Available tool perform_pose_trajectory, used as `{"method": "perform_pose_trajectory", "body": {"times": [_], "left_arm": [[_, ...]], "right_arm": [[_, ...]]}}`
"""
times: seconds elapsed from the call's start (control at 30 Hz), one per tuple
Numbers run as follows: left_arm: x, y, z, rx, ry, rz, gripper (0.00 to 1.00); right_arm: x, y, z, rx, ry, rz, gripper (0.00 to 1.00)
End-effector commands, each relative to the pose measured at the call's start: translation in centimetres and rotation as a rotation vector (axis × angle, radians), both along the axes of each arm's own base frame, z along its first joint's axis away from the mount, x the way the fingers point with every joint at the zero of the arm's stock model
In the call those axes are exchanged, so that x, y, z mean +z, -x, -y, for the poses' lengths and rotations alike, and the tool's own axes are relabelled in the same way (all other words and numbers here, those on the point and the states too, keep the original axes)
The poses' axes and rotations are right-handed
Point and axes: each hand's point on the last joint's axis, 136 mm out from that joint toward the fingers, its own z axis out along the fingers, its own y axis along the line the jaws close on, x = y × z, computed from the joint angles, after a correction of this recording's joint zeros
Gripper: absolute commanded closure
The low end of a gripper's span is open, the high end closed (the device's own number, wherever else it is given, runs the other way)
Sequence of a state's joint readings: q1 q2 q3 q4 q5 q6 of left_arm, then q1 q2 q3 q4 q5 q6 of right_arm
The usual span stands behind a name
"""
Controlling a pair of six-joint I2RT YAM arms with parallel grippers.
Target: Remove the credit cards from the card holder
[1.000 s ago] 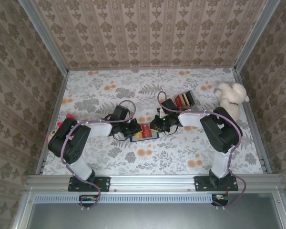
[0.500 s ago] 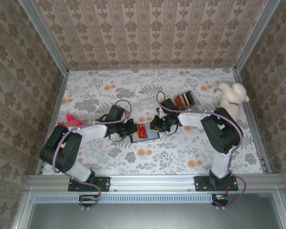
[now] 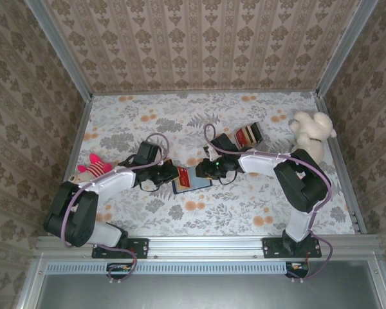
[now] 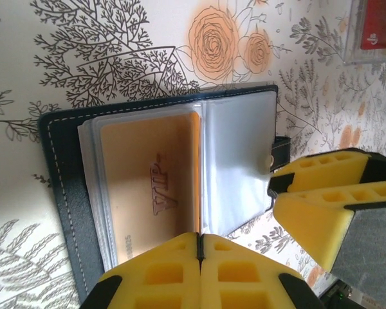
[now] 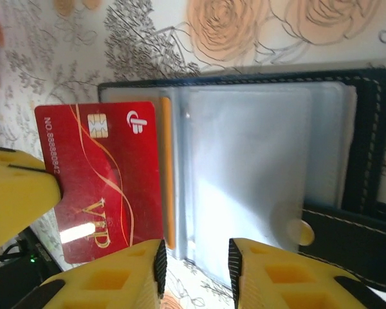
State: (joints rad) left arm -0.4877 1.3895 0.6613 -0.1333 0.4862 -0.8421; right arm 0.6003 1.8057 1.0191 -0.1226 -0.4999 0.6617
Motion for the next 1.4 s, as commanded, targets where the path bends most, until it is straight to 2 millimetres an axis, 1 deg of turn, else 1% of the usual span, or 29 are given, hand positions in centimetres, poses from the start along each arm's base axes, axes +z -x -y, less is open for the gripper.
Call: {"method": "perform_pose_trajectory", "body": {"times": [0.0, 0.1, 0.2, 0.27, 0.33, 0.37, 0.47, 0.57, 0.73, 0.83, 0.97, 1.03, 1.2, 1.3, 1.37], "left_arm": [[0.7, 0.7, -0.9, -0.023, -0.018, 0.011, 1.00], [1.5, 0.7, -1.2, -0.022, -0.016, 0.026, 1.00], [2.9, 0.6, -0.7, -0.025, 0.025, 0.055, 1.00], [4.4, 0.2, 0.3, -0.034, 0.104, 0.084, 1.00], [6.1, -0.1, 1.4, -0.053, 0.195, 0.117, 1.00], [7.0, 0.0, 1.9, -0.071, 0.231, 0.126, 1.00], [8.6, -0.9, 1.8, -0.065, 0.284, 0.149, 1.00], [10.1, -1.3, 2.1, -0.056, 0.348, 0.165, 1.00], [12.0, -1.9, 2.6, -0.054, 0.415, 0.193, 1.00], [12.9, -2.2, 2.7, -0.057, 0.434, 0.207, 1.00], [13.3, -2.4, 2.7, -0.051, 0.448, 0.213, 1.00], [13.3, -2.5, 2.7, -0.046, 0.451, 0.211, 1.00], [13.8, -2.8, 2.6, -0.032, 0.471, 0.230, 1.00], [13.8, -2.7, 2.6, -0.024, 0.474, 0.233, 1.00], [13.8, -2.5, 2.4, -0.017, 0.474, 0.230, 1.00]], "right_arm": [[2.5, -0.3, -0.7, 0.006, -0.075, 0.047, 0.64], [3.6, -0.4, -0.9, -0.003, -0.111, 0.071, 0.60], [4.8, -0.6, -1.0, -0.015, -0.172, 0.084, 0.52], [5.6, -0.9, -1.0, -0.025, -0.235, 0.098, 0.41], [6.3, -1.3, -0.8, -0.044, -0.294, 0.103, 0.33], [6.5, -1.5, -0.7, -0.055, -0.324, 0.094, 0.30], [7.8, -2.0, -0.5, -0.073, -0.440, 0.070, 0.26], [9.2, -2.3, -0.5, -0.077, -0.532, 0.058, 0.26], [11.1, -2.4, -1.2, -0.066, -0.640, 0.028, 0.34], [11.7, -2.4, -1.4, -0.057, -0.671, 0.027, 0.40], [13.1, -2.4, -1.7, -0.036, -0.735, 0.038, 0.50], [13.7, -2.4, -1.7, -0.028, -0.756, 0.060, 0.57], [14.2, -2.4, -1.5, -0.028, -0.766, 0.093, 0.75], [14.7, -2.2, -1.5, -0.017, -0.770, 0.099, 0.87], [14.7, -2.0, -1.5, -0.012, -0.756, 0.096, 0.95]]}}
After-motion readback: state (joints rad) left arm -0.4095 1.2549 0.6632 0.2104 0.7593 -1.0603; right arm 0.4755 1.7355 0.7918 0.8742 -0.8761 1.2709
